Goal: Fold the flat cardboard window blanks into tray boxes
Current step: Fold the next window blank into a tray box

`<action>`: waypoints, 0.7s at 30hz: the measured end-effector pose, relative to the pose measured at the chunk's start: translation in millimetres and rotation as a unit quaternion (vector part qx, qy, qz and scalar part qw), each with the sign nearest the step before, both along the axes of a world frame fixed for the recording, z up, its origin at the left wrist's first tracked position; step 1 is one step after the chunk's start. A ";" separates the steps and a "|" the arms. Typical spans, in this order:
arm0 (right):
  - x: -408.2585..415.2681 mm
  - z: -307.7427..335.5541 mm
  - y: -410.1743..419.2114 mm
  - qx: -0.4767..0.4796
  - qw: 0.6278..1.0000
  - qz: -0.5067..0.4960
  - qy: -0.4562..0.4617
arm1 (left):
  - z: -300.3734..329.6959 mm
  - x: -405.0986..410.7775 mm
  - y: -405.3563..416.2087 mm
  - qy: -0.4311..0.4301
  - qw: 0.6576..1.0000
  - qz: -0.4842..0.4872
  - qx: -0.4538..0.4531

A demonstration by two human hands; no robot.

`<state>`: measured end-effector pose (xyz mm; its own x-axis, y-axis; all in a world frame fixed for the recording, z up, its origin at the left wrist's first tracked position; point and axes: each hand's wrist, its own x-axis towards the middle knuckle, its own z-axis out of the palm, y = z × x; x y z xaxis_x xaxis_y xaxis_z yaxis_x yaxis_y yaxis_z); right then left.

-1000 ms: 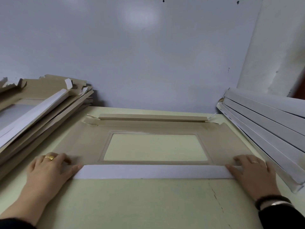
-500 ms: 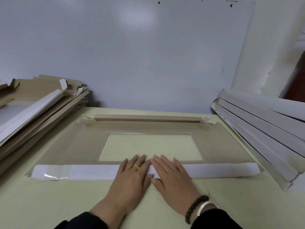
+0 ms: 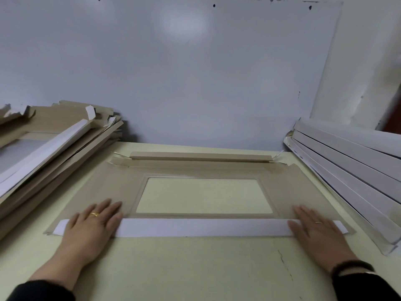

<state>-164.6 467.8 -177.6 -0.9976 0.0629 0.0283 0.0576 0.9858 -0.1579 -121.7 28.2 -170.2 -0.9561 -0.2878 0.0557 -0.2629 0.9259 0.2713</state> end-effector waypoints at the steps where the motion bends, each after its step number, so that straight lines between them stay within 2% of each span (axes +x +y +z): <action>1: -0.4 0.6 5.6 0.000 1.000 -0.015 0.003 | 1.5 1.6 -6.1 0.000 1.000 0.013 0.005; 5: 0.3 2.5 15.5 0.008 0.998 -0.056 -0.003 | 1.8 6.3 -22.9 0.002 0.998 0.062 0.004; 7: 1.7 3.6 11.8 0.035 0.997 -0.064 0.016 | 6.8 7.2 -15.7 0.060 0.996 0.068 -0.009; 9: 5.2 7.2 2.7 0.020 0.995 -0.038 0.086 | 12.7 8.9 1.5 0.164 0.985 0.004 -0.044; 11: 8.2 11.8 -10.1 -0.063 0.985 0.041 0.157 | 18.2 14.1 27.7 0.229 0.963 -0.132 -0.046; 12: 11.0 14.2 -18.2 -0.107 0.976 0.088 0.169 | 19.7 16.7 42.3 0.215 0.954 -0.205 -0.029; 14: 19.7 19.5 -36.4 -0.106 0.968 0.175 0.142 | 19.2 18.9 64.5 0.173 0.941 -0.289 -0.023; 17: 24.1 19.4 -51.8 -0.076 0.955 0.255 0.133 | 16.2 19.9 77.6 0.138 0.937 -0.315 -0.051; 21: 21.0 25.5 -59.9 -0.036 0.951 0.271 0.145 | 15.7 18.6 79.0 0.143 0.939 -0.303 -0.075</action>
